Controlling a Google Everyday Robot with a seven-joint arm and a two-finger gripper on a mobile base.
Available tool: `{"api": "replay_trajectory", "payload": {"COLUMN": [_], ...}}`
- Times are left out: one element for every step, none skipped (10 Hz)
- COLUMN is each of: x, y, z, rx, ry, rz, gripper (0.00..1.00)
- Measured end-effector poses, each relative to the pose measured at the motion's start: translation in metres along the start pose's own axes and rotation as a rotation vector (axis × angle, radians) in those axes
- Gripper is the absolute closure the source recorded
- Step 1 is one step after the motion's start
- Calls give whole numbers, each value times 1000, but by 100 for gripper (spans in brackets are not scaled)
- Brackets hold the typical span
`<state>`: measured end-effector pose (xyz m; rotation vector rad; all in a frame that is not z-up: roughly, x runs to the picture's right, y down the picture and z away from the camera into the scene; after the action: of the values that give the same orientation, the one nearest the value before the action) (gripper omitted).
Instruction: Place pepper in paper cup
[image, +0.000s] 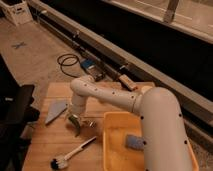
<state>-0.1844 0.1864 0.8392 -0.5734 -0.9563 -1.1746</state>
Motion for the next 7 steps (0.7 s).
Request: {"api": "replay_trajectory", "payload": {"x": [2, 3, 4, 4, 5, 5, 4], "y": [0, 1, 3, 3, 4, 3, 3], "z": [3, 5, 5, 5, 4, 5, 5], "rx": [-6, -7, -3, -5, -5, -7, -5], "ry": [-8, -22, -33, -32, -31, -30, -32], "rz": [0, -1, 0, -1, 0, -3, -3], "gripper": [35, 40, 50, 60, 68, 81, 91]}}
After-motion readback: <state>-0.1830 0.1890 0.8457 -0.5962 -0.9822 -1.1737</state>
